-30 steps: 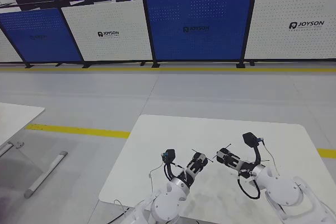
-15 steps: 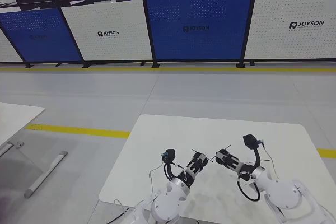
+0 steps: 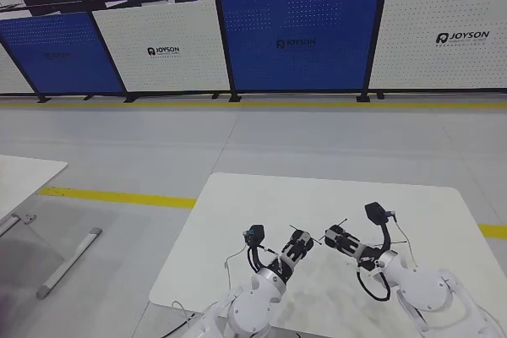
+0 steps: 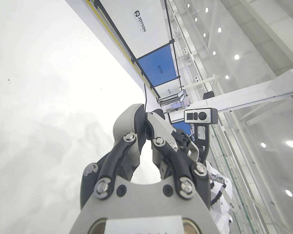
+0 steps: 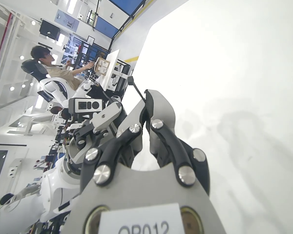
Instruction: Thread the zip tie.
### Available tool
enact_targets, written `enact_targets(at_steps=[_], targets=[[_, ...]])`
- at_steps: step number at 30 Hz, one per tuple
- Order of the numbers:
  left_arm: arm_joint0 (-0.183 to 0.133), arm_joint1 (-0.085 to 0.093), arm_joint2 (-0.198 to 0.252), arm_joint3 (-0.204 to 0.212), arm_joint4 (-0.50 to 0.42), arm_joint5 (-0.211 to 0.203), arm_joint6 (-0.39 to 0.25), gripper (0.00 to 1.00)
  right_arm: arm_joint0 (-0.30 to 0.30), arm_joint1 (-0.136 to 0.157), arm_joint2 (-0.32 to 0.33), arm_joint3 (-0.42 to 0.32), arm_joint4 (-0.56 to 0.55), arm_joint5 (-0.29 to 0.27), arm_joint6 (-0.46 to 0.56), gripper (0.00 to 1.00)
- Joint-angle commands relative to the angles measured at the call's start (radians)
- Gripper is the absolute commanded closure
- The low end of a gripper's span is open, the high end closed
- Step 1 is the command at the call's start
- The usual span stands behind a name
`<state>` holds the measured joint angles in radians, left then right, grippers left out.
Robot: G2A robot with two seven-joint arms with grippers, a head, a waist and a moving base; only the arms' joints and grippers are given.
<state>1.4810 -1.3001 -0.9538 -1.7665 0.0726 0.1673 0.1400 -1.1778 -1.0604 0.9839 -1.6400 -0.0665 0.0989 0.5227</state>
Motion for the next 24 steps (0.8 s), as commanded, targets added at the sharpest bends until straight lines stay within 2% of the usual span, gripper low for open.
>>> enact_targets(at_steps=[1,8,16,24], targets=[[0.0,0.0,0.0,0.0,0.0,0.0,0.0,1.0,0.0,0.0,0.0,0.0,0.0,0.0,0.0,1.0],[0.0,0.0,0.0,0.0,0.0,0.0,0.0,1.0,-0.021,-0.002,0.011,-0.013,-0.002,-0.011,-0.03,1.0],[0.0,0.0,0.0,0.0,0.0,0.0,0.0,1.0,-0.059,0.0,0.047,-0.032,0.005,-0.045,-0.016,1.0],[0.0,0.0,0.0,0.0,0.0,0.0,0.0,1.0,-0.069,-0.003,0.057,-0.037,-0.007,-0.044,-0.005,1.0]])
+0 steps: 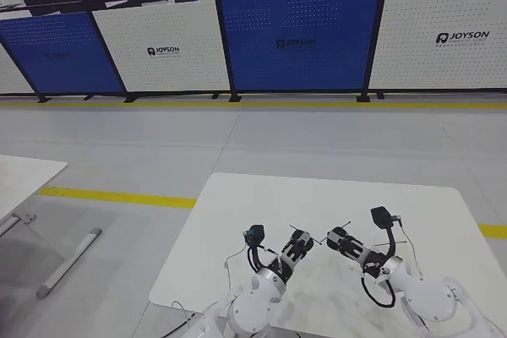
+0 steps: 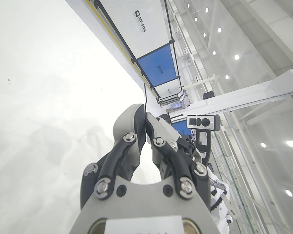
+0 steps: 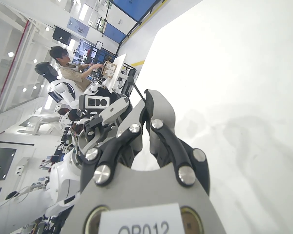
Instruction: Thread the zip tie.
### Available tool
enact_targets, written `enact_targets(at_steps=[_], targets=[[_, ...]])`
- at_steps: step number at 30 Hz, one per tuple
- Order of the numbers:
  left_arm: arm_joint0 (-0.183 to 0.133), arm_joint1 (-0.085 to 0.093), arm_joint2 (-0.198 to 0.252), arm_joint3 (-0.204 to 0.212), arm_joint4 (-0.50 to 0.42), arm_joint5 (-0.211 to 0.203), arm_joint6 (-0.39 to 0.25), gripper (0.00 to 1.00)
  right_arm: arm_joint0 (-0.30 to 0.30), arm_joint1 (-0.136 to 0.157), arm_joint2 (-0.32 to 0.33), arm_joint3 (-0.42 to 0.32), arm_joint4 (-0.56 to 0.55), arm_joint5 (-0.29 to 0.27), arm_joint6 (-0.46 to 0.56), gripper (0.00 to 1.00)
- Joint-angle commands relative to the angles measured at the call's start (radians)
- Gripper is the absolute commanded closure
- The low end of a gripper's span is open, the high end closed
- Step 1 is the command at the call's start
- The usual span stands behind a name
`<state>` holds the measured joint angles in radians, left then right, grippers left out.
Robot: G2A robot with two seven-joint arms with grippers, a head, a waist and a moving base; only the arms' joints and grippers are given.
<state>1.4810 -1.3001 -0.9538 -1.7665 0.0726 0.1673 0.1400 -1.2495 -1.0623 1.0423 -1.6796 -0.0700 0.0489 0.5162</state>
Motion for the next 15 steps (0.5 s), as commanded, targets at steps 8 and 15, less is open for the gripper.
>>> enact_targets(at_steps=[8,15], targets=[[0.0,0.0,0.0,0.0,0.0,0.0,0.0,1.0,0.026,-0.011,-0.012,0.021,-0.003,0.021,0.016,1.0],[0.0,0.0,0.0,0.0,0.0,0.0,0.0,1.0,0.019,-0.013,-0.002,0.018,-0.001,0.021,0.005,1.0]])
